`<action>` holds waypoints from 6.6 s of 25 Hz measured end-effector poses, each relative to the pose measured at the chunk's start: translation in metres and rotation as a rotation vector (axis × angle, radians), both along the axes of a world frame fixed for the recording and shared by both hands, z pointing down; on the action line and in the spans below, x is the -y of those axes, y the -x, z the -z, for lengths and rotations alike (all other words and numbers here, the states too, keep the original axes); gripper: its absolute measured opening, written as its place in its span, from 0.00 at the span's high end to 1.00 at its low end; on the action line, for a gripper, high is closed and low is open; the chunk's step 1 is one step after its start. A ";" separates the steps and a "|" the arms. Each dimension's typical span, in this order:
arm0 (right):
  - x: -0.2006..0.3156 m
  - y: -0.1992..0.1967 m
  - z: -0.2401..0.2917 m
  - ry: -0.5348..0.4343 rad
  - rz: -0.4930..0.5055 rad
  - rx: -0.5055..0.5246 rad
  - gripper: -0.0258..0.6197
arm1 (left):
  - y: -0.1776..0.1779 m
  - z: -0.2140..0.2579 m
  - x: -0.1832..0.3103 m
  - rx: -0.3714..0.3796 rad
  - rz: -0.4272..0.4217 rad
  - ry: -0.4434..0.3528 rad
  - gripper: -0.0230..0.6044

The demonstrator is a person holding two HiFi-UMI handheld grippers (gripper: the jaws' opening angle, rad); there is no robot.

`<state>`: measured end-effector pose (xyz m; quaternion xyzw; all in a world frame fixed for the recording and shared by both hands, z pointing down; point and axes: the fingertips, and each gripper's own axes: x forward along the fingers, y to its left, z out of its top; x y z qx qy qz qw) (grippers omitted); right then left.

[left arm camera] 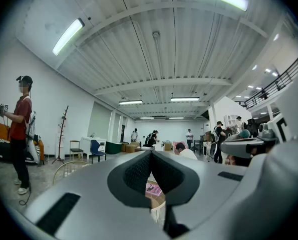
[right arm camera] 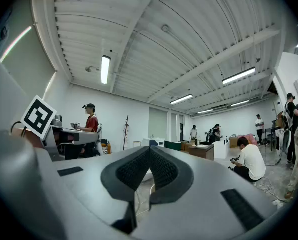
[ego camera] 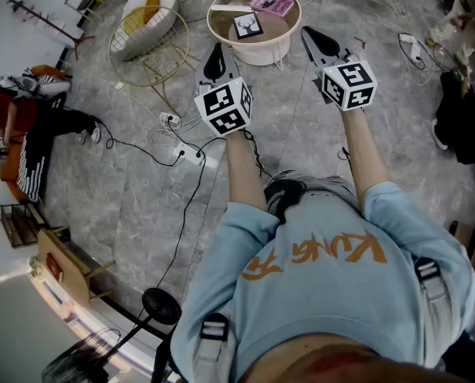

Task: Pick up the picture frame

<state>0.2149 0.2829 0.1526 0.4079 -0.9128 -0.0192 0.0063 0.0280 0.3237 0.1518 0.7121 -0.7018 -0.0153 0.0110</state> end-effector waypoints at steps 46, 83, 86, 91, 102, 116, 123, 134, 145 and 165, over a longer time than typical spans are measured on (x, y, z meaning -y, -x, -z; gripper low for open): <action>0.193 0.102 -0.074 0.214 0.136 0.032 0.96 | 0.086 -0.090 0.162 -0.115 0.055 0.187 0.94; 0.527 0.207 -0.247 0.590 -0.001 -0.065 0.96 | 0.190 -0.274 0.496 -0.247 0.001 0.556 0.94; 0.538 0.227 -0.259 0.614 -0.017 -0.076 0.96 | 0.202 -0.288 0.517 -0.254 -0.037 0.579 0.94; 0.540 0.239 -0.290 0.672 -0.037 -0.094 0.96 | 0.212 -0.313 0.540 -0.265 -0.083 0.601 0.94; 0.546 0.216 -0.411 0.795 -0.026 -0.169 0.96 | 0.178 -0.432 0.561 -0.152 -0.152 0.745 0.94; 0.559 0.210 -0.536 0.866 -0.005 -0.211 0.96 | 0.163 -0.555 0.569 -0.207 -0.160 0.825 0.94; 0.577 0.202 -0.577 0.870 -0.009 -0.208 0.96 | 0.157 -0.596 0.578 -0.193 -0.163 0.876 0.94; 0.597 0.196 -0.622 0.903 -0.069 -0.207 0.96 | 0.156 -0.642 0.589 -0.184 -0.167 0.954 0.68; 0.620 0.198 -0.651 0.980 -0.065 -0.240 0.80 | 0.152 -0.657 0.613 -0.212 -0.177 1.018 0.68; 0.624 0.203 -0.672 1.004 -0.121 -0.341 0.84 | 0.142 -0.672 0.624 -0.270 -0.184 1.122 0.79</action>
